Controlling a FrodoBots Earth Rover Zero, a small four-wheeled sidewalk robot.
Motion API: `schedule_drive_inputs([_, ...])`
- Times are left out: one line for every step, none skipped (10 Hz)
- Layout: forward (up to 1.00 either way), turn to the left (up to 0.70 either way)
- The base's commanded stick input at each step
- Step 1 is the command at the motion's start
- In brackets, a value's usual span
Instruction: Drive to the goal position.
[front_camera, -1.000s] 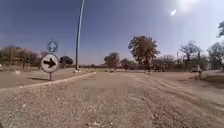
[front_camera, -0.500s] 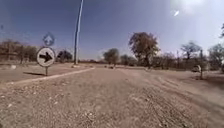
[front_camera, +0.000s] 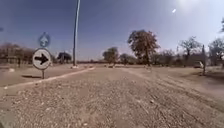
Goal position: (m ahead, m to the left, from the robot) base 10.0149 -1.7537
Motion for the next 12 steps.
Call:
schedule_drive_inputs([0.5,0.0])
schedule_drive_inputs([0.5,0.0])
schedule_drive_inputs([0.5,0.0])
schedule_drive_inputs([0.5,0.0])
schedule_drive_inputs([0.5,0.0])
schedule_drive_inputs([0.5,0.0])
schedule_drive_inputs([0.5,0.0])
schedule_drive_inputs([0.5,0.0])
schedule_drive_inputs([0.5,0.0])
schedule_drive_inputs([0.5,0.0])
schedule_drive_inputs([0.5,0.0])
schedule_drive_inputs([0.5,0.0])
